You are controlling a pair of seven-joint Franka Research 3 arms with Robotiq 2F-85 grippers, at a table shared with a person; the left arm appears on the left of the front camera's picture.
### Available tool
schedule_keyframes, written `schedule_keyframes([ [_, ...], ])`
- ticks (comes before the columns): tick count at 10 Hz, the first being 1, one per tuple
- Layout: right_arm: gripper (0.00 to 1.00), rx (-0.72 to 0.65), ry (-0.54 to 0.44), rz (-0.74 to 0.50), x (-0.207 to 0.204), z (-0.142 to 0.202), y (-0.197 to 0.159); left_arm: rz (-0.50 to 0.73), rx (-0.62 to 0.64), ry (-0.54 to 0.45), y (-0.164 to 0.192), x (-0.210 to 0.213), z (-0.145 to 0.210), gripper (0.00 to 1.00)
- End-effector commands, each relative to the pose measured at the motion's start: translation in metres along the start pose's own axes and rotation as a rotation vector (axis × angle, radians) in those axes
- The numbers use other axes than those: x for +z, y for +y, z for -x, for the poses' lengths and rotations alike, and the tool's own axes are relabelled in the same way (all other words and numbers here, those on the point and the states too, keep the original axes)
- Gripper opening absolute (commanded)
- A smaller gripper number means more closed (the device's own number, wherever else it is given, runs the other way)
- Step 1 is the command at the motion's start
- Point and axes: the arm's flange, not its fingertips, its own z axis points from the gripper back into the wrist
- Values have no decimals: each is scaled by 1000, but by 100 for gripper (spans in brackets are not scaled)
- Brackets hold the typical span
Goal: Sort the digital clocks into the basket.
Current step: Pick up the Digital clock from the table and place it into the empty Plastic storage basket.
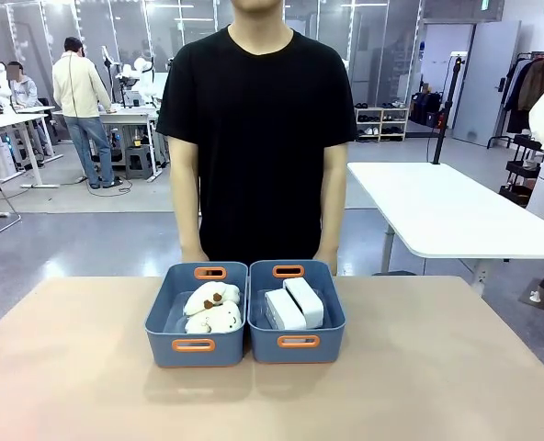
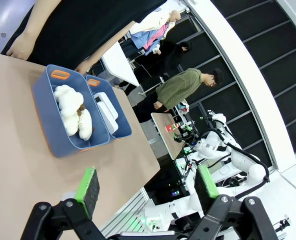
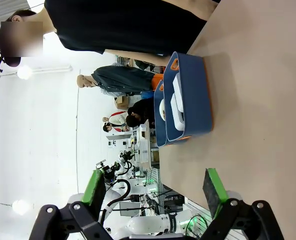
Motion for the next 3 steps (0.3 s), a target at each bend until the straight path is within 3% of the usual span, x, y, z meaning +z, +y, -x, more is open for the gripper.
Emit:
schedule_keyframes([
  [1, 100, 5, 11, 3, 1, 3, 3, 7, -14, 14, -1, 2, 2, 97],
  [3, 100, 5, 11, 3, 1, 3, 3, 7, -14, 14, -1, 2, 2, 97],
])
